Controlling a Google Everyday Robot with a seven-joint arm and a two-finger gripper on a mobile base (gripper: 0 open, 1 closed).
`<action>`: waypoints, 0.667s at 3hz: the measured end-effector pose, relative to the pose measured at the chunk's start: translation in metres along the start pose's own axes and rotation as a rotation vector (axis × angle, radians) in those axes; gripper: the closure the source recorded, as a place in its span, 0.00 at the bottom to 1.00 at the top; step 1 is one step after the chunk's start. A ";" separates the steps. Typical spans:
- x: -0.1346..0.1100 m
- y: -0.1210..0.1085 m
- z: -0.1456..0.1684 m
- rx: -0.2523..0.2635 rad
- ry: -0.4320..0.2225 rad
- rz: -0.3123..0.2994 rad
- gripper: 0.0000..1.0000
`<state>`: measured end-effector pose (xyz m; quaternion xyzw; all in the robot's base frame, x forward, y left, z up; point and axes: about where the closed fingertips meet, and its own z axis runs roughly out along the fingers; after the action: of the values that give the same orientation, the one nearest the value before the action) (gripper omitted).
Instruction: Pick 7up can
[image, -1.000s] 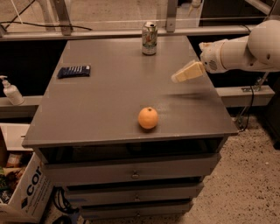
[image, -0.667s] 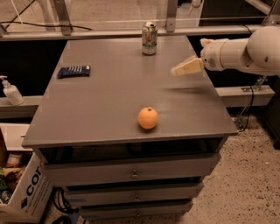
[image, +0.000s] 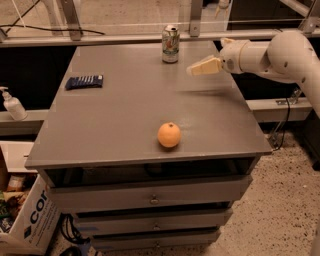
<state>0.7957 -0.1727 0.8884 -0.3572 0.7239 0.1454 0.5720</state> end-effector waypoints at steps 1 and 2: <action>-0.002 0.001 0.027 -0.012 0.007 0.018 0.00; -0.003 0.002 0.051 -0.021 0.015 0.035 0.00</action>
Offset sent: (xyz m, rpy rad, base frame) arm 0.0567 0.0458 -0.0160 0.0248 0.0590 -0.0023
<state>0.8316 -0.1388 0.8758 -0.3514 0.7329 0.1603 0.5601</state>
